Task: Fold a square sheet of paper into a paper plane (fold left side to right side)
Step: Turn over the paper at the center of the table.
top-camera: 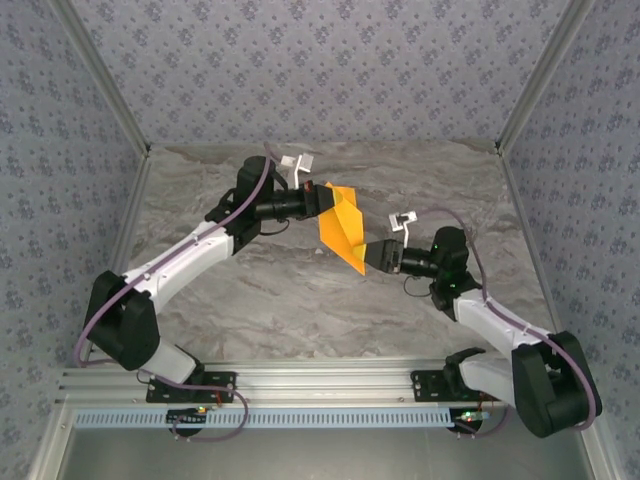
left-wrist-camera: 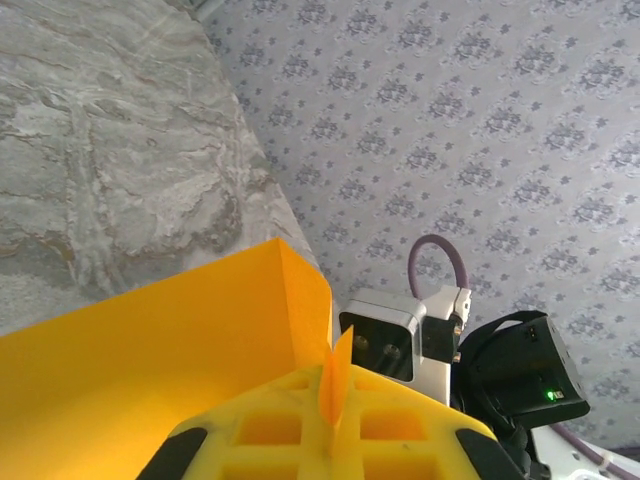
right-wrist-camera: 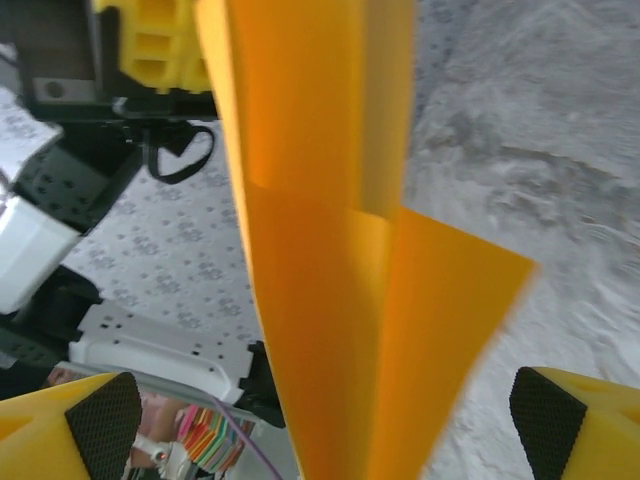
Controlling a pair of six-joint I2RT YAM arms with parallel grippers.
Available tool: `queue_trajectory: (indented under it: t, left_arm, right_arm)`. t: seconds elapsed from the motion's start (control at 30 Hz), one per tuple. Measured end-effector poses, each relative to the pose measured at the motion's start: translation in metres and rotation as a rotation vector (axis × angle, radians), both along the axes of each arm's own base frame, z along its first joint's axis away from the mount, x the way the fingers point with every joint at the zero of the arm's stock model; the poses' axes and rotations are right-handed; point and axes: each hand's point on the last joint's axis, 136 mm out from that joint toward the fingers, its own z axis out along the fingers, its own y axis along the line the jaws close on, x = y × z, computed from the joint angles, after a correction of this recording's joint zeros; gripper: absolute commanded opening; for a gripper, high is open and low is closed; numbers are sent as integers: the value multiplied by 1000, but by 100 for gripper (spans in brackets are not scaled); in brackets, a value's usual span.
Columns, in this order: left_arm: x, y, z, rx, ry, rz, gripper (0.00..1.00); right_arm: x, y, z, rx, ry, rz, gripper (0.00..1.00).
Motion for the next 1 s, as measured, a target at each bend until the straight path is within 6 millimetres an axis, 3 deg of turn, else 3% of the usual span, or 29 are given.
queue_trajectory:
  t: [0.3, 0.4, 0.43, 0.5, 0.57, 0.67, 0.8, 1.0]
  left_arm:
    - [-8, -4, 12, -45, 1, -39, 7]
    - [-10, -2, 16, -48, -7, -39, 19]
    - [-11, -1, 17, -45, -11, -39, 27]
    - [-12, 3, 17, -31, -22, -31, 49]
    - [-14, 9, 16, -1, -29, -14, 60]
    - [-12, 28, 11, 81, -53, 59, 64]
    - [-15, 67, 9, 214, -115, 212, 66]
    - [-33, 133, -7, 365, -162, 440, 67]
  right_arm:
    - [3, 13, 31, 46, -31, 7, 40]
    - [1, 11, 31, 23, -35, -10, 22]
    - [1, 10, 31, 12, -42, -17, 18]
    - [-1, 7, 30, -22, -53, -35, 14]
    - [0, 4, 30, -73, -70, -63, 13]
    - [2, -3, 28, -187, -99, -124, 12]
    - [10, -12, 16, -482, -151, -244, 10]
    - [15, -30, -35, -1126, -220, -340, 10]
